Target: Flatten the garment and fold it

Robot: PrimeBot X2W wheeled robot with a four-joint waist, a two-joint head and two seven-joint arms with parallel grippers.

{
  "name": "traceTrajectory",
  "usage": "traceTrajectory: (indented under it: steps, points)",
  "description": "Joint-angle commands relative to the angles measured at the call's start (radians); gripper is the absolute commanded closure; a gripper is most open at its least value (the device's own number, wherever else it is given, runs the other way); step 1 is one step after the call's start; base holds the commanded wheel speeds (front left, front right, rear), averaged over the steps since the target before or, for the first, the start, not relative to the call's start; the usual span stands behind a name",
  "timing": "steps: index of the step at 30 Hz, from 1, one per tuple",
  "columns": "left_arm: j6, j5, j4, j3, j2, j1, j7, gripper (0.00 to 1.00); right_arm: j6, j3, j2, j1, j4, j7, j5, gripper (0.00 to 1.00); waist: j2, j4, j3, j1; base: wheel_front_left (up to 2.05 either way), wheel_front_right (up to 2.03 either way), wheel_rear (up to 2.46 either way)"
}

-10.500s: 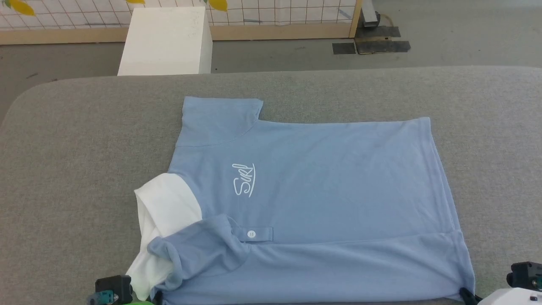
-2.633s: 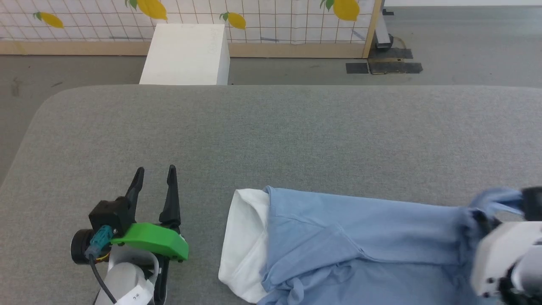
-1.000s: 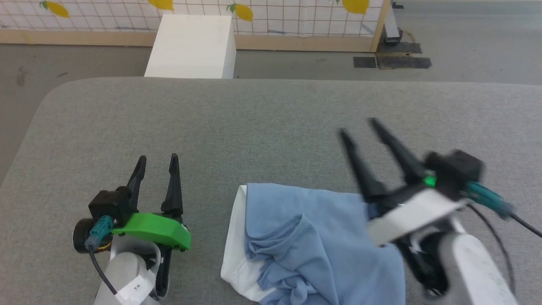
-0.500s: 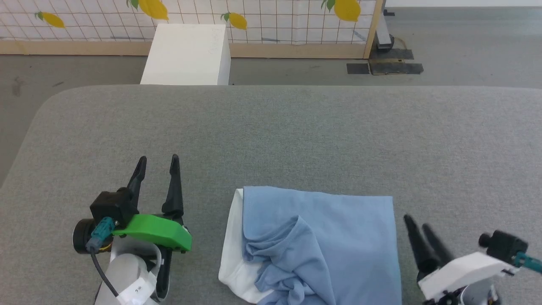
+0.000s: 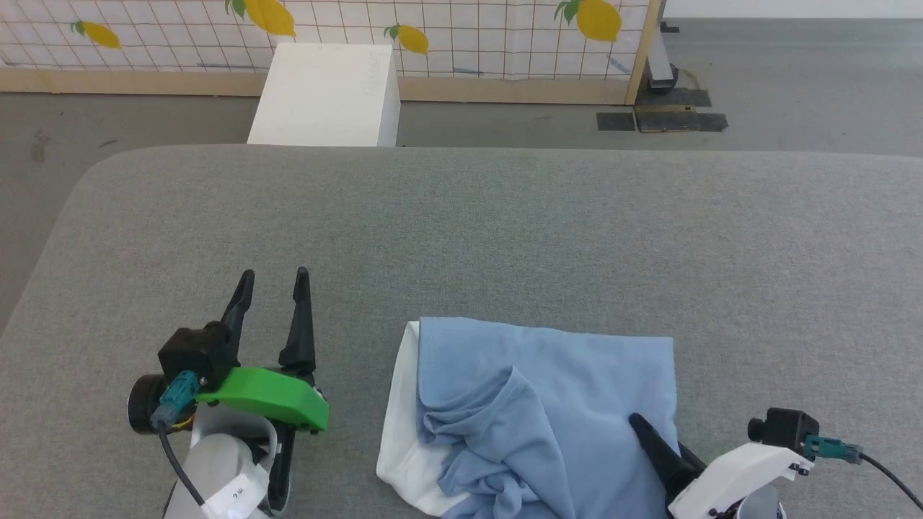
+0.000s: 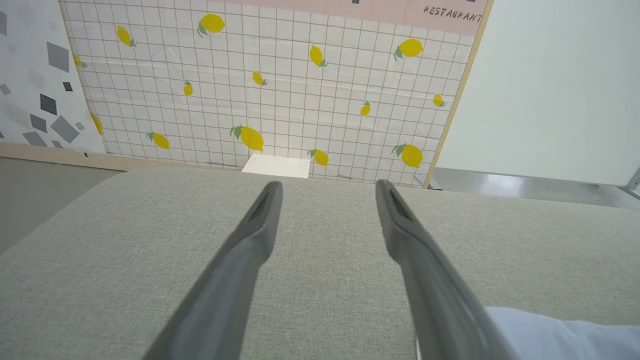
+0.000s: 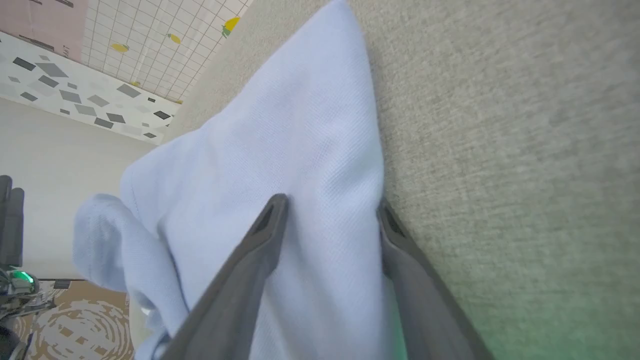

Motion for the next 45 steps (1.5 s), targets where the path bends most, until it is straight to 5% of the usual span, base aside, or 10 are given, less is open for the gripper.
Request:
traceTrajectory:
  steps: [1, 2, 3, 7, 15, 19, 25, 33, 41, 45]
  points:
    - [-0.003, 0.001, 0.002, -0.001, -0.006, 0.014, -0.004, 0.0, -0.001, 0.011, 0.003, -0.006, 0.014, 0.012, -0.016, 0.81, -0.0001, 0.001, -0.001, 0.0, 0.0, 0.0, 0.0]
    - [-0.003, 0.001, 0.002, -0.001, -0.006, 0.015, -0.004, 0.0, -0.001, 0.015, 0.003, -0.01, 0.012, 0.014, -0.032, 0.99, -0.0001, 0.001, -0.002, 0.0, 0.0, 0.0, 0.0]
    - [-0.003, 0.001, 0.002, 0.0, -0.006, 0.015, -0.004, 0.0, -0.001, 0.017, 0.003, -0.012, 0.008, 0.014, -0.048, 1.0, -0.0001, 0.001, -0.003, 0.0, 0.0, 0.0, 0.0]
    - [-0.003, 0.001, -0.001, 0.004, -0.006, 0.021, -0.004, 0.0, -0.001, 0.02, 0.003, -0.02, -0.037, 0.016, -0.141, 1.0, -0.0001, -0.004, -0.004, 0.0, 0.0, 0.0, 0.0]
    - [0.006, 0.005, -0.033, 0.036, 0.0, 0.031, -0.004, 0.0, -0.001, 0.119, -0.002, -0.13, -0.309, 0.134, -0.657, 1.0, -0.0001, -0.091, 0.03, 0.0, 0.0, 0.0, 0.0]
    - [0.01, 0.01, -0.055, 0.042, 0.001, 0.021, -0.004, 0.0, -0.001, 0.208, -0.1, -0.238, -0.372, 0.186, -0.835, 1.0, -0.0001, -0.153, 0.059, 0.0, 0.0, 0.0, 0.0]
    - [0.01, 0.016, -0.076, 0.048, 0.013, -0.015, -0.004, 0.0, -0.001, 0.261, -0.278, -0.403, -0.324, 0.196, -0.874, 1.0, -0.0001, -0.26, 0.118, 0.0, 0.0, 0.0, 0.0]
    - [0.006, 0.028, -0.097, 0.041, 0.053, -0.084, -0.003, 0.0, -0.001, 0.203, -0.45, -0.537, -0.18, 0.15, -0.864, 1.0, -0.0001, -0.357, 0.234, 0.0, 0.0, 0.0, 0.0]
    - [0.004, 0.041, -0.146, 0.031, 0.103, -0.158, 0.015, 0.0, -0.001, 0.048, -0.51, -0.622, -0.03, 0.076, -0.942, 1.0, -0.0001, -0.385, 0.361, 0.0, 0.0, 0.0, 0.0]
    - [0.002, 0.046, -0.18, 0.012, 0.122, -0.196, 0.039, 0.0, -0.001, -0.126, -0.496, -0.665, 0.067, -0.003, -1.022, 1.0, -0.0001, -0.363, 0.43, 0.0, 0.0, 0.0, 0.0]
